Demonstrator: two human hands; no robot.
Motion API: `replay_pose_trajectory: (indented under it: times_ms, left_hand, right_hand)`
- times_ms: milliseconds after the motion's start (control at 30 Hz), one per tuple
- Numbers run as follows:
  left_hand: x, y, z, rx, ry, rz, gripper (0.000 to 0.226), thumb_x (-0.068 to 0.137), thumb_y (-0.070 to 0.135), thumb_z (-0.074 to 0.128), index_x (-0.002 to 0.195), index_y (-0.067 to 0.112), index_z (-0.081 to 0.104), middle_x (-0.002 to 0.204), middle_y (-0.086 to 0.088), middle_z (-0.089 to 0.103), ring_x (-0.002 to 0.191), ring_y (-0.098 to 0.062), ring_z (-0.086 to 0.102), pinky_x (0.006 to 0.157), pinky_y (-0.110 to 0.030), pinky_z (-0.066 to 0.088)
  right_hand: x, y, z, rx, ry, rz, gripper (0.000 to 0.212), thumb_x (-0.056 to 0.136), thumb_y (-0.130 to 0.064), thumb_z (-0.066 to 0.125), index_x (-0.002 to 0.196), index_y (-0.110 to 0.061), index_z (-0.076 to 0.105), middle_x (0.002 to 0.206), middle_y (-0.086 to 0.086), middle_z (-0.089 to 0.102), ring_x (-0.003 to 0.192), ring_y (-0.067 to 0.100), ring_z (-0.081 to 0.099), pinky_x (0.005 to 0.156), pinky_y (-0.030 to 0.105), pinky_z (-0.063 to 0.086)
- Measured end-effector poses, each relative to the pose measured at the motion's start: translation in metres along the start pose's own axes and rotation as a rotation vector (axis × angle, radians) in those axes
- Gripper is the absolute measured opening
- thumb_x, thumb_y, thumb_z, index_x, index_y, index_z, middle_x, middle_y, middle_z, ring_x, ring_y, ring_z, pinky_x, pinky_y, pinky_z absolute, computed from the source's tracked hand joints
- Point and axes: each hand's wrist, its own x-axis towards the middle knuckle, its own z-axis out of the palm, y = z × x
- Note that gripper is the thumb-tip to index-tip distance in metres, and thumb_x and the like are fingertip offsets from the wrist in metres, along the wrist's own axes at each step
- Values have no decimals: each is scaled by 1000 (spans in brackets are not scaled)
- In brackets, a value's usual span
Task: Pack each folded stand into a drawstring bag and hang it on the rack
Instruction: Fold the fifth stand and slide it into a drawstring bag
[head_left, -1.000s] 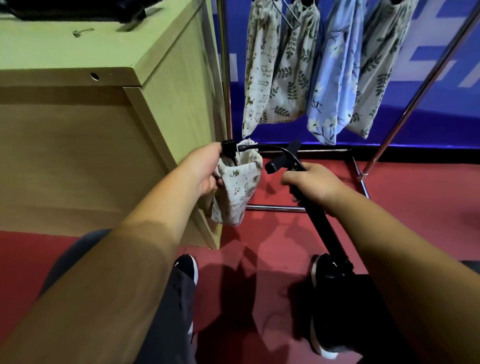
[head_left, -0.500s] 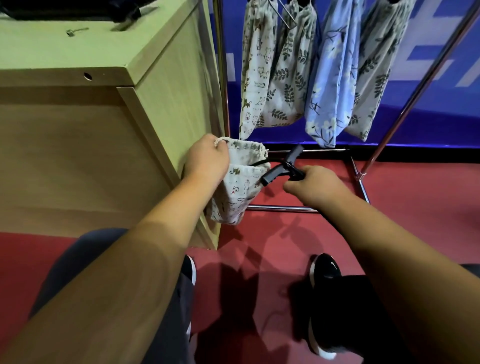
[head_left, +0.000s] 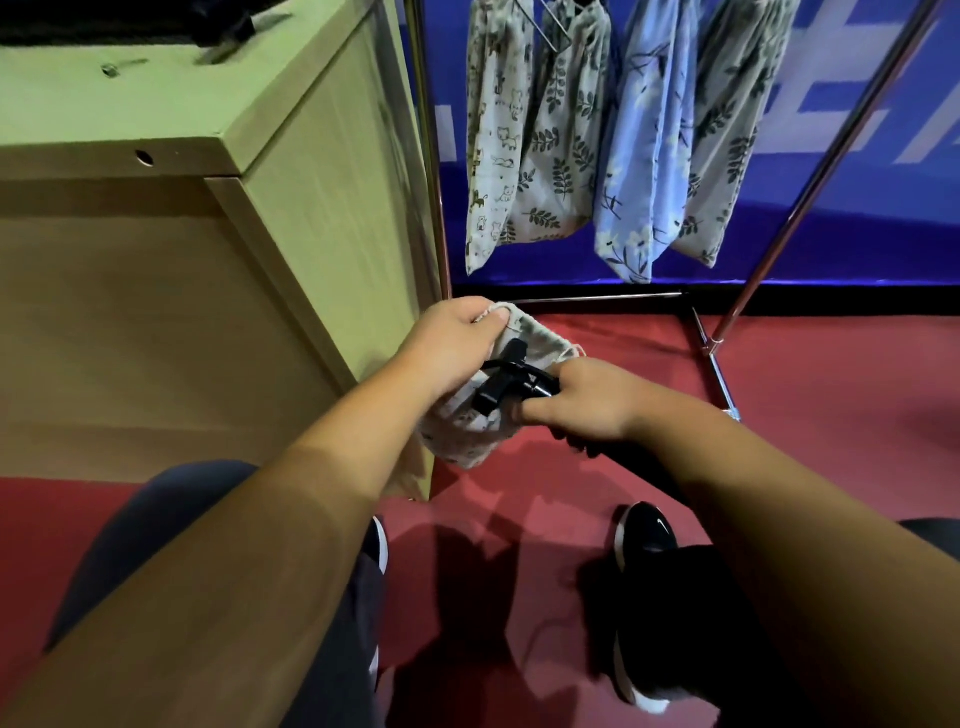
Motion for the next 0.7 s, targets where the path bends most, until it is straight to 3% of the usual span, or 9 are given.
replay_pose_trajectory:
  times_ms: [167,333,400,467,567,633,700]
  left_hand:
    - [-9,5,-4,3,-66,168,17,106,33,61,107,33,78,94,13,78,94,-9,73,96,-39,58]
    - [-18,17,-10,-136,-156,298,17,106,20,63,111,21,79,102,5,80,99,-9,74,95,-32,57]
    - [-22,21,-9,-2,-189,394,15,103,18,67,110,20,80,103,6,77,100,-8,71,92,-26,54]
    - [-22,17,-5,223,-155,459,14,101,20,70,110,20,81,104,4,73,101,-12,68,92,-30,51]
    - [-13,6,-6,483,-21,375,23,100,20,68,121,23,76,116,-1,67,110,-22,64,95,-33,47]
    - [-9,0,-10,512,24,323,28,100,19,68,127,26,71,117,1,61,108,-23,63,94,-38,50]
    - [-6,-4,-12,485,42,294,31,100,15,68,129,26,70,112,3,55,105,-23,62,93,-38,51]
  right_hand:
    - [8,8,1,237,-60,107,25,88,-35,77,92,-10,73,72,10,64,56,26,61,57,37,52]
    - [17,14,2,354,-4,228,43,94,-42,77,105,-2,66,75,17,70,52,23,66,50,30,54]
    - [20,15,4,400,22,245,43,97,-42,75,109,-3,65,78,19,69,53,23,67,51,29,54]
    - [22,13,5,504,16,245,35,99,-36,72,119,-8,64,79,16,65,54,22,65,51,30,54]
    - [24,3,5,645,-82,271,25,100,-23,71,120,-9,65,72,7,62,57,19,62,51,29,58]
    - [22,-7,3,792,-134,260,9,103,-11,60,111,-6,62,72,7,64,62,19,63,59,29,63]
    - [21,-13,2,966,-162,231,10,106,-4,53,109,-3,63,78,11,67,68,20,68,72,32,67]
